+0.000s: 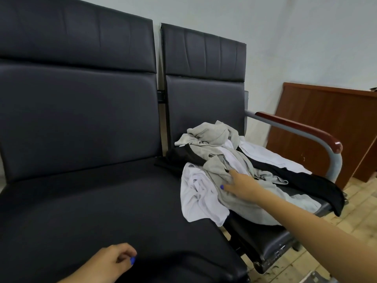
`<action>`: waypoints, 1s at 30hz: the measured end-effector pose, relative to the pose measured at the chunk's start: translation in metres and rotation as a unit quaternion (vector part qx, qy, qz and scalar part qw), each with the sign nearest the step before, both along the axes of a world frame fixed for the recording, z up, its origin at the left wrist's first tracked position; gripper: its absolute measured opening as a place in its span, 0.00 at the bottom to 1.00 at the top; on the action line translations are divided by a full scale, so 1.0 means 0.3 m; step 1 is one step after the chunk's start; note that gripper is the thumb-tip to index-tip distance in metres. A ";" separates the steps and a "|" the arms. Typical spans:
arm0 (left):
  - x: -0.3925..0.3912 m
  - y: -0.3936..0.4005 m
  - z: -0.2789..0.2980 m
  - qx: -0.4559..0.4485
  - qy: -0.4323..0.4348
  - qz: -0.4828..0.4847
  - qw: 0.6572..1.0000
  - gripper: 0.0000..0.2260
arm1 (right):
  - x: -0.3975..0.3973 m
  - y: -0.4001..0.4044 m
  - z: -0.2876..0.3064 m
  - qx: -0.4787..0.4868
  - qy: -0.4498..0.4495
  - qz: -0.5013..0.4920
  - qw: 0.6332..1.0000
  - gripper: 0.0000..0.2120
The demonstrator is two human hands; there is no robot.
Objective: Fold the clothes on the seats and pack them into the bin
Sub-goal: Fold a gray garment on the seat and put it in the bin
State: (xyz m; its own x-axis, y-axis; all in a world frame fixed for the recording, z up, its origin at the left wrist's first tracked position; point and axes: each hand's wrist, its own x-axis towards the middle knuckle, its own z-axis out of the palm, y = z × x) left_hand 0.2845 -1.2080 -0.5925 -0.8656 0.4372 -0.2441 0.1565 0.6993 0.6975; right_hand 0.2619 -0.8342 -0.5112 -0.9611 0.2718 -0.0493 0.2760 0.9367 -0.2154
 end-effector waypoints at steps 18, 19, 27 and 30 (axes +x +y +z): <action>0.008 0.031 0.001 -0.052 0.052 -0.020 0.997 0.05 | 0.062 -0.106 -0.106 0.194 0.006 0.042 0.980 0.35; 0.007 0.034 -0.001 -0.058 0.056 -0.021 0.997 0.05 | 0.046 -0.091 -0.094 0.206 0.022 0.036 0.978 0.33; -0.022 0.034 -0.034 -0.078 0.066 -0.039 0.994 0.06 | 0.013 0.162 -0.115 0.368 0.135 0.064 0.918 0.31; -0.038 0.036 -0.057 -0.083 0.054 -0.048 0.994 0.05 | 0.027 0.183 -0.110 0.312 0.071 0.117 0.940 0.33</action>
State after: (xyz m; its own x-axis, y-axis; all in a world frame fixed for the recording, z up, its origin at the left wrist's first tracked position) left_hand 0.2731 -1.1972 -0.6096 -0.8466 0.4811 -0.2277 0.2964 0.7814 0.5491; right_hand 0.2699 -0.7793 -0.5443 -0.9831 -0.0149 0.1825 0.0562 0.9241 0.3779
